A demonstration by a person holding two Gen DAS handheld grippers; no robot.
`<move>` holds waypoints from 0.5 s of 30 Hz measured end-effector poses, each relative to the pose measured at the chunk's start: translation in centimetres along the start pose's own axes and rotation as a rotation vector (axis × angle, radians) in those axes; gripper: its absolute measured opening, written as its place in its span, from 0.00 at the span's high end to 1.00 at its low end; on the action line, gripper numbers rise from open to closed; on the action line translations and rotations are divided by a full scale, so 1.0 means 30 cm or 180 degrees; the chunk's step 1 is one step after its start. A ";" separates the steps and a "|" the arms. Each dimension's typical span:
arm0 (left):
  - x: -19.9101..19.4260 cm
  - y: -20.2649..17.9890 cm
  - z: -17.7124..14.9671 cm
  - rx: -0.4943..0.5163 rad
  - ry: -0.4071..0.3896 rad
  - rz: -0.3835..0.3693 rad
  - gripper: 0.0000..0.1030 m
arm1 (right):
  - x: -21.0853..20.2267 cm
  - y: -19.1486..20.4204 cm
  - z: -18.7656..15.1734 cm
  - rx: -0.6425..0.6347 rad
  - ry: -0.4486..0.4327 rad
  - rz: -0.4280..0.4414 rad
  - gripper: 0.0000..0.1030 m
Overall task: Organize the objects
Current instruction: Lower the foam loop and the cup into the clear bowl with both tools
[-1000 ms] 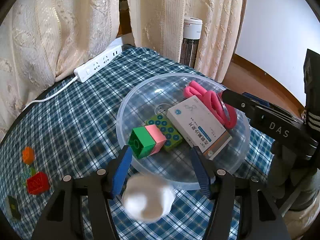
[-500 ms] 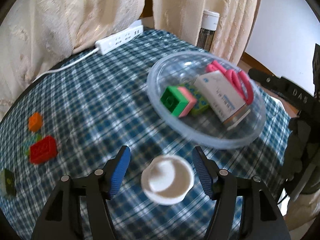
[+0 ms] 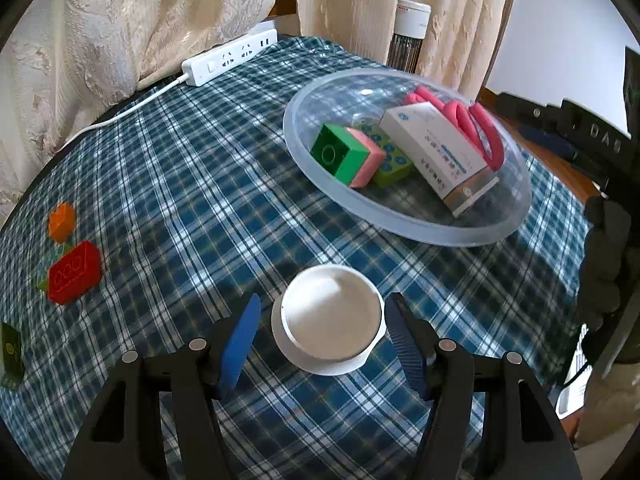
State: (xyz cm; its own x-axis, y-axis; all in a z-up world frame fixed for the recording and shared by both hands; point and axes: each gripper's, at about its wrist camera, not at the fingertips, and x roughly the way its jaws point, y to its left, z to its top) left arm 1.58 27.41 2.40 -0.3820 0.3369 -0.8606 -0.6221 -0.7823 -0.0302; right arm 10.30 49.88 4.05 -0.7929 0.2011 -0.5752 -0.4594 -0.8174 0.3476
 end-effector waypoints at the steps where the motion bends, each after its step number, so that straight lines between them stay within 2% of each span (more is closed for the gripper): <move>1: 0.006 -0.004 -0.004 0.0012 0.0013 0.0022 0.36 | 0.000 0.000 0.000 0.0000 -0.0001 0.0000 0.36; 3: 0.017 -0.010 -0.013 0.0030 0.0036 0.0054 0.41 | 0.000 -0.001 0.000 -0.0003 -0.0002 0.0002 0.36; 4: 0.021 -0.012 -0.015 0.0037 0.0047 0.0046 0.48 | -0.002 -0.002 -0.002 -0.0005 -0.0004 0.0002 0.36; 15: -0.075 -0.036 0.012 0.0181 -0.0239 0.0088 0.48 | -0.014 -0.005 0.004 0.0035 -0.0028 0.0012 0.36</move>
State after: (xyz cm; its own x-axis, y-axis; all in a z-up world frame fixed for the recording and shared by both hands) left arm 2.87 27.68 4.56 -0.4484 0.3555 -0.8201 -0.6475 -0.7617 0.0239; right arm 10.65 49.98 4.34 -0.7981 0.2029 -0.5674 -0.4609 -0.8121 0.3578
